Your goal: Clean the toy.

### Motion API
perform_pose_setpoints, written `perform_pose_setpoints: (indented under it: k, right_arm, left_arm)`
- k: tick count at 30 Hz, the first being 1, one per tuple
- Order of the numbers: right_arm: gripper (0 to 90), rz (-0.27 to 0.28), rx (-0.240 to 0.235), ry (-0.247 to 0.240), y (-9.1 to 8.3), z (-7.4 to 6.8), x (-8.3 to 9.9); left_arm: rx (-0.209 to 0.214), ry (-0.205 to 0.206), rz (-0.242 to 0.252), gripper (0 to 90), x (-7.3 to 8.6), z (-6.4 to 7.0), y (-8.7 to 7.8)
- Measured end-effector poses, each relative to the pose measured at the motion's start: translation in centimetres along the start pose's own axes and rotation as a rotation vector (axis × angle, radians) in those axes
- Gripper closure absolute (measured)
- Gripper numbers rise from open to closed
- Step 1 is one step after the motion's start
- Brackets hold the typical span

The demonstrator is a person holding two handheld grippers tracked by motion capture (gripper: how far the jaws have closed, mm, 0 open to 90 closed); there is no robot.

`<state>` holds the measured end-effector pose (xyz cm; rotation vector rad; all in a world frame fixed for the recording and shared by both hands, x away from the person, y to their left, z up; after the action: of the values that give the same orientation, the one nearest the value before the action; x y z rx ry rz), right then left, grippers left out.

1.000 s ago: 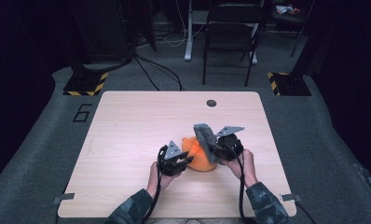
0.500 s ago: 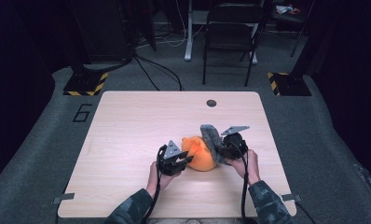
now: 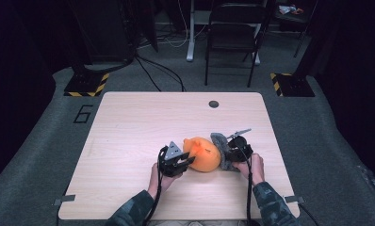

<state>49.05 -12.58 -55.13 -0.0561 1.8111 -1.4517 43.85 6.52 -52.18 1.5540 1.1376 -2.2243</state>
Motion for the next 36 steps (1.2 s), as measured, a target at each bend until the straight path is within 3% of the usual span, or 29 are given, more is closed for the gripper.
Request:
perform_pose_setpoints:
  k: [3,8,12,19,23,26,28,33,36]
  right_arm:
    - [77.1,0.006,0.012,0.004,-0.3,0.2,-0.4]
    - [77.1,0.094,0.02,-0.018,-2.9,0.0,-2.2]
    - [77.2,0.188,-0.004,-0.028,-5.6,-1.4,-3.9]
    - [77.2,0.327,-0.102,-0.084,-8.8,-5.1,-6.5]
    - [77.2,0.323,-0.138,-0.118,-8.4,-6.9,-6.6]
    - [77.2,0.277,-0.11,-0.146,-6.9,-7.2,-6.2]
    - [77.2,0.258,-0.082,-0.151,-6.2,-7.0,-6.0]
    - [77.2,0.241,-0.046,-0.179,-5.9,-6.2,-5.6]
    - [77.2,0.229,-0.035,-0.163,-5.6,-5.9,-5.4]
  left_arm:
    - [0.001,-0.003,-0.003,72.4,0.1,-0.1,-0.1]
    - [-0.003,-0.009,0.002,72.4,0.1,-0.4,-0.1]
    - [-0.006,-0.006,0.001,72.4,0.1,-0.3,-0.1]
    - [-0.006,-0.015,0.009,72.5,0.0,-0.2,0.0]
    - [-0.007,-0.005,0.009,72.4,0.0,-0.2,0.0]
    - [-0.003,-0.003,-0.002,72.4,0.2,-0.2,0.0]
    - [-0.001,-0.013,0.0,72.3,0.3,-0.2,0.0]
    - [-0.004,0.01,-0.006,72.3,0.3,0.0,0.0]
    - [-0.004,0.011,-0.004,72.3,0.3,-0.1,0.0]
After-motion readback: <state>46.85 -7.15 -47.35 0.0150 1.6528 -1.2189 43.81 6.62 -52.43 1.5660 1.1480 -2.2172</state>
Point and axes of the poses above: each handheld gripper's, and its own axes: y roughly forward along the jaws, x roughly out of its underside, z roughly to its right, the point moved 8 cm from there along y, roughly forward along the jaws, and after that the axes turned 4 degrees about -y, right-handed, at the moved point
